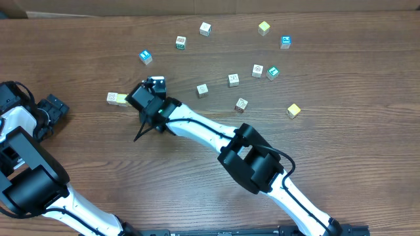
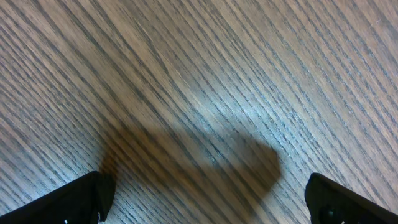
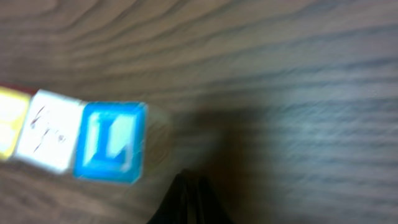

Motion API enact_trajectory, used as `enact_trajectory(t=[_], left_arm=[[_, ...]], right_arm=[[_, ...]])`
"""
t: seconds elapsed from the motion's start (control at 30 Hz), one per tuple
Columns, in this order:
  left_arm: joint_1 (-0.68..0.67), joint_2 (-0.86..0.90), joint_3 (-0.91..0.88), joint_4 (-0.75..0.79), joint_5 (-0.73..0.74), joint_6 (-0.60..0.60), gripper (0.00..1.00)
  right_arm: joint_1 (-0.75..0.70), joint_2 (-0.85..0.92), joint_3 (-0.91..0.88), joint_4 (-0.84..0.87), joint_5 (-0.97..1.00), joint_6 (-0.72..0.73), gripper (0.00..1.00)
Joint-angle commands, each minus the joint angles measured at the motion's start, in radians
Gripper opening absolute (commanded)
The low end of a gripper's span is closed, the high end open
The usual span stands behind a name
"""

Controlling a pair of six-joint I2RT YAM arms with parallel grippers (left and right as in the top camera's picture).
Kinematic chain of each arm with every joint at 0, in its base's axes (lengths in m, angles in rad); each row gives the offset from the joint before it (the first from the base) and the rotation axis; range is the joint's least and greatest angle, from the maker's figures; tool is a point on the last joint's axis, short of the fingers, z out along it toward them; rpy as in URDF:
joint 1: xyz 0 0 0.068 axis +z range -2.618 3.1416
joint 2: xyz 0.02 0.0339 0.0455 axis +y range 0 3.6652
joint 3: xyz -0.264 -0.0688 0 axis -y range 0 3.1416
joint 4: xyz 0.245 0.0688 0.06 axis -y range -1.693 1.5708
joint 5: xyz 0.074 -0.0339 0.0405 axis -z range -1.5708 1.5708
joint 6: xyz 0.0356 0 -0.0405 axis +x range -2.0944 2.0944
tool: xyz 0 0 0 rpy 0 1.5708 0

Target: Form a horizontal line

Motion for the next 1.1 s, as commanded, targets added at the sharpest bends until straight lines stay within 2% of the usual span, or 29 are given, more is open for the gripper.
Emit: enact_trajectory(t=[0.0,0.3,1.07], left_arm=[[0.017,0.074,-0.059,-0.04,-0.029,-0.014,1.0],[0.017,0.074,-0.059,-0.04,-0.029,-0.014,1.0],[0.017,0.074,-0.059,-0.04,-0.029,-0.014,0.99]], right_arm=[[-0.04,0.017,-0.019,0.014,0.018,0.0,0.04],[-0.051,0.017,-0.019,0.101,-0.054,0.0,0.04],[-0.048,0.017,-0.019,0.115,-0.118,0.0,0.04]])
